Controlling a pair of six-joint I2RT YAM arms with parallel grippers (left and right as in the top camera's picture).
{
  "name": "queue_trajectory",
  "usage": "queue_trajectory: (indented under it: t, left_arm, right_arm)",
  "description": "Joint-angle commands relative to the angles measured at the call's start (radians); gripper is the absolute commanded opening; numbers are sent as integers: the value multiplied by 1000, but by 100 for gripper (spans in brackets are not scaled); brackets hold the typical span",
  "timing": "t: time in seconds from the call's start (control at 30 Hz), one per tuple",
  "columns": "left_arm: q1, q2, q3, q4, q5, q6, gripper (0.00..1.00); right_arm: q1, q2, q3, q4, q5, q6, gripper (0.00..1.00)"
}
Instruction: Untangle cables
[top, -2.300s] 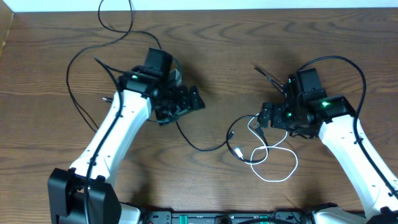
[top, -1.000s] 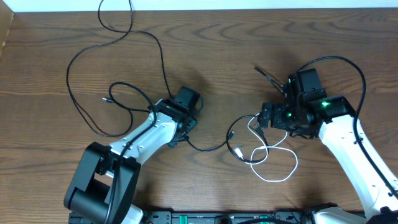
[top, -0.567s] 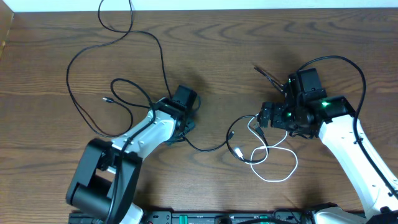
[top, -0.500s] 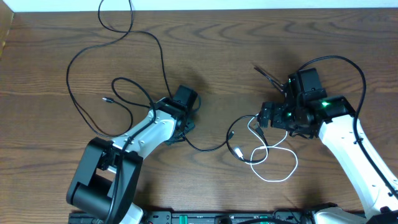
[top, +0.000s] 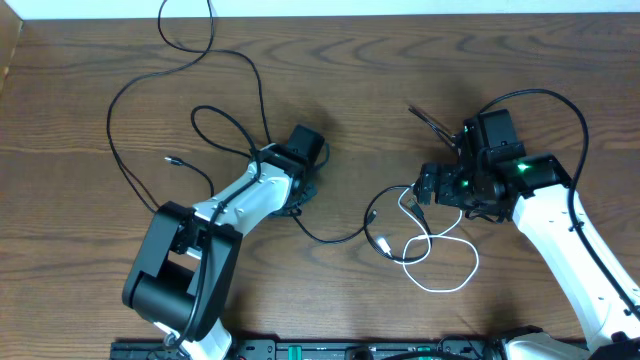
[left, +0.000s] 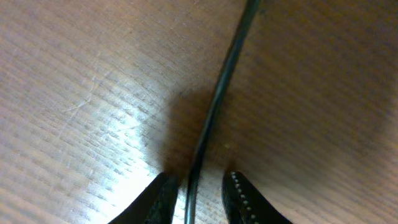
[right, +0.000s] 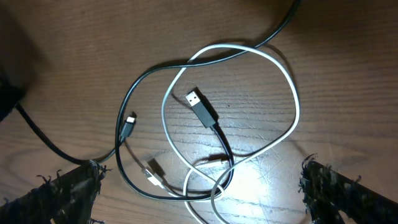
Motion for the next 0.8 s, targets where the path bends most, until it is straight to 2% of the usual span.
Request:
queue_trajectory:
  t: [0.0,0.1,0.2,0.27,0.37,0.43,0.57,0.77]
  left_arm:
    - [6,222,-117,-3,105,5,22]
    - [6,222,-117,1,105,6,8]
    - [7,222,-117,5,104,14,8]
    - [14,221,-110,5,93,63,7]
    - [47,206,-80,-13,93,247,7]
    - [94,176,-35,-63,93,328,7]
    - [202,91,44,-140,93,351,8]
    - [359,-71,131,-158,93,415,7]
  right_arm:
    - [5,-6,-4,0,-6,11,99]
    - [5,-6,-4,1,-6,11,99]
    - [5,-6,-4,0,-6,11,99]
    - [5,-6,-4,0,-6,11,99]
    - [5,-6,-4,-5,-6,11,99]
    - [5,-6,-4,-9,-6,11,99]
    - [5,-6,-4,-10,-6,11,99]
    - [5,-6,-4,-7,-6,11,99]
